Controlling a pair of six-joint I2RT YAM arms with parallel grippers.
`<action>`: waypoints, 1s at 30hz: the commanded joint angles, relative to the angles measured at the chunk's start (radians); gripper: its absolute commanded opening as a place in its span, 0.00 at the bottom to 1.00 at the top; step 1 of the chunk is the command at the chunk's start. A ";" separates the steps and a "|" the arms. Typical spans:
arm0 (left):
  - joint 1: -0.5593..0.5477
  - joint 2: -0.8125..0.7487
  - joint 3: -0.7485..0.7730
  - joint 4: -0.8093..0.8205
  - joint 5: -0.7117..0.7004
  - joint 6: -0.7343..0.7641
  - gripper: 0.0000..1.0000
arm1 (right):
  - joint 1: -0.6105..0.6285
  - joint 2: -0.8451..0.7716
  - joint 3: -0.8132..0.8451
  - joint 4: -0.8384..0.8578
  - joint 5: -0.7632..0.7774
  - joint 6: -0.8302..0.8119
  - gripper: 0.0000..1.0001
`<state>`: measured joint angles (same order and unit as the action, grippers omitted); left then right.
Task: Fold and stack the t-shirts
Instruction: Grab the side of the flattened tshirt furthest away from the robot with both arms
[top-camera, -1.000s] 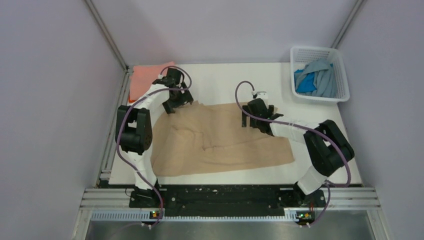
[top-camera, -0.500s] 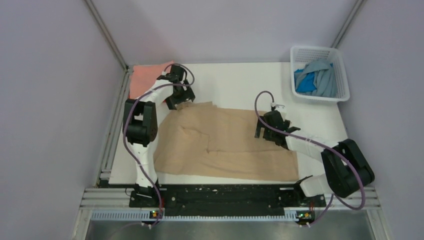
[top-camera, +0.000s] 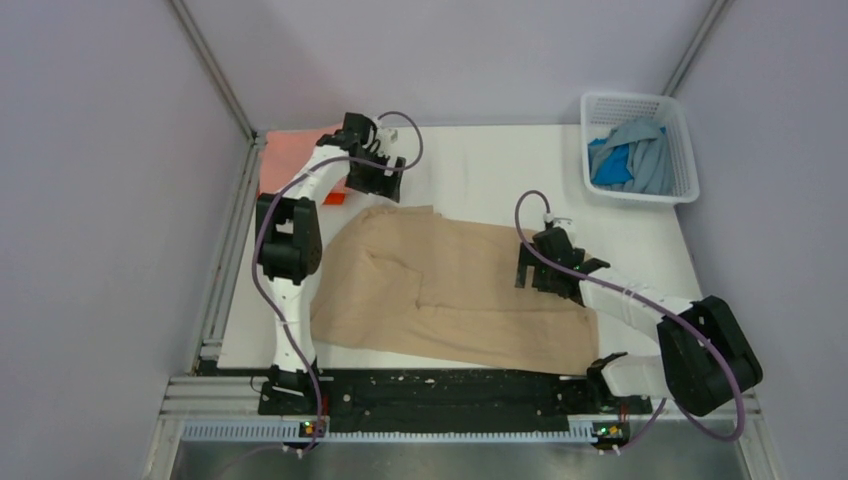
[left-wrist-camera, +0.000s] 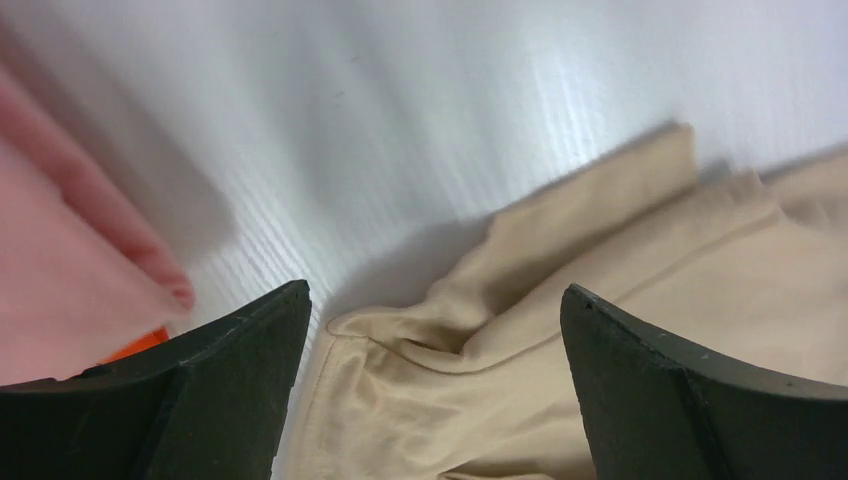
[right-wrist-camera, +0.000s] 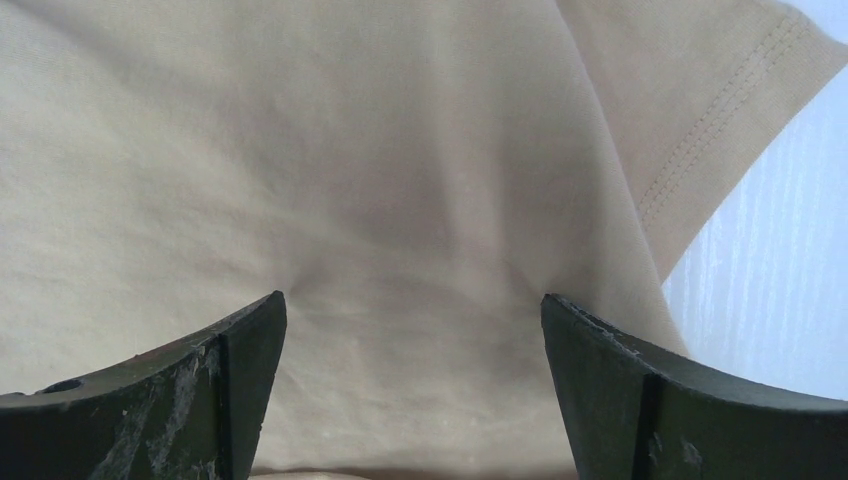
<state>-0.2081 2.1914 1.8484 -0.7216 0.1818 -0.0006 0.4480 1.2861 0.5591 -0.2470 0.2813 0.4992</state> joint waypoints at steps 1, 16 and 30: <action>-0.022 -0.033 0.124 -0.126 0.272 0.544 0.99 | -0.008 -0.060 0.054 -0.061 0.008 -0.047 0.96; -0.036 0.037 0.084 -0.147 0.103 0.750 0.78 | -0.009 -0.062 0.059 -0.147 -0.047 -0.032 0.93; -0.040 0.115 0.097 -0.035 0.016 0.653 0.51 | -0.009 0.035 0.075 -0.127 -0.044 -0.023 0.93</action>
<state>-0.2485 2.3005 1.9282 -0.8097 0.2111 0.6762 0.4480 1.2938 0.5976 -0.3920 0.2359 0.4660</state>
